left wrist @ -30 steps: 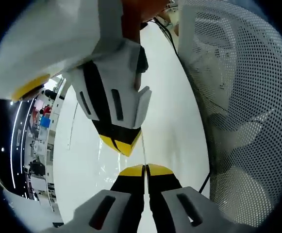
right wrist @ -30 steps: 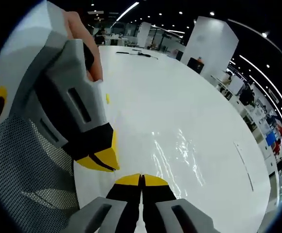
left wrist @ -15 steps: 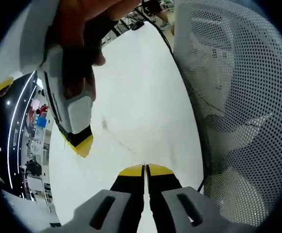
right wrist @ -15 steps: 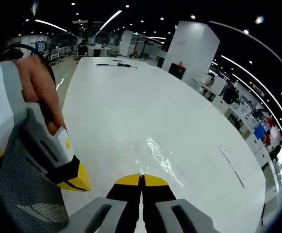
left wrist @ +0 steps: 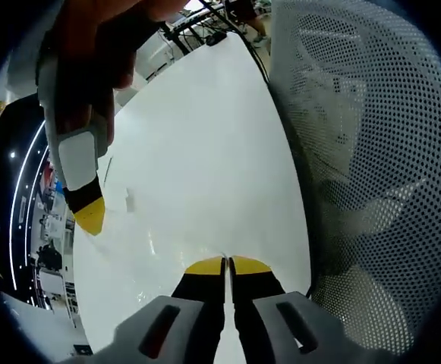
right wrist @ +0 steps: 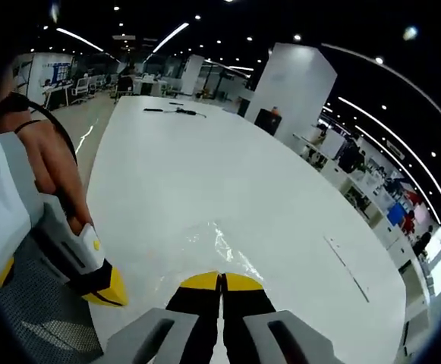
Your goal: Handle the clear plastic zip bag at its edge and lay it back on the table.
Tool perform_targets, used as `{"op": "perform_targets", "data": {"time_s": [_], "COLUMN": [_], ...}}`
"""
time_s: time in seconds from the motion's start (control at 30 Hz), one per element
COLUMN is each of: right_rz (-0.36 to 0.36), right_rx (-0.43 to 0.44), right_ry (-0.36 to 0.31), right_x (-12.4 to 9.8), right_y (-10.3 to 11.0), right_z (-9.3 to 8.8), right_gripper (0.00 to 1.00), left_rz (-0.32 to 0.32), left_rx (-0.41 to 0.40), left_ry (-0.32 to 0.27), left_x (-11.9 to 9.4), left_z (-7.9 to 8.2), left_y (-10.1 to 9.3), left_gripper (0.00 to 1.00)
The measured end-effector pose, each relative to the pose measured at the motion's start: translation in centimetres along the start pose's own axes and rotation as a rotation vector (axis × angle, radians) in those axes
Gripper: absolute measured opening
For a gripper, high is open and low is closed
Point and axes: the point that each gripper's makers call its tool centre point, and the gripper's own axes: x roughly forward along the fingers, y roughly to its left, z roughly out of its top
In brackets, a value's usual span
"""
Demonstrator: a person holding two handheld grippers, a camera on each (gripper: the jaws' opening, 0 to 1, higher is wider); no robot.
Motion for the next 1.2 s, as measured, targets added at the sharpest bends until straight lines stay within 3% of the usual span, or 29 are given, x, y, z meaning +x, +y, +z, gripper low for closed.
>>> {"op": "perform_targets", "data": {"time_s": [0.37, 0.73, 0.93, 1.2], "right_rz": [0.009, 0.095, 0.132, 0.163], "right_rx": [0.011, -0.063, -0.040, -0.004], "right_ry": [0.000, 0.030, 0.046, 0.062], "right_x": [-0.5, 0.6, 0.7, 0.7], "right_y": [0.5, 3.8, 4.5, 5.1], "right_z": [0.1, -1.6, -2.1, -3.1], "right_gripper": [0.00, 0.00, 0.00, 0.08], "left_rz": [0.018, 0.064, 0.073, 0.067], "left_rx": [-0.025, -0.054, -0.028, -0.006], "left_ry": [0.028, 0.066, 0.096, 0.113], "left_x": [0.1, 0.3, 0.4, 0.7], "left_z": [-0.9, -1.4, -2.0, -3.1], "left_y": [0.6, 1.7, 1.7, 1.6], "left_gripper": [0.00, 0.00, 0.00, 0.00]}}
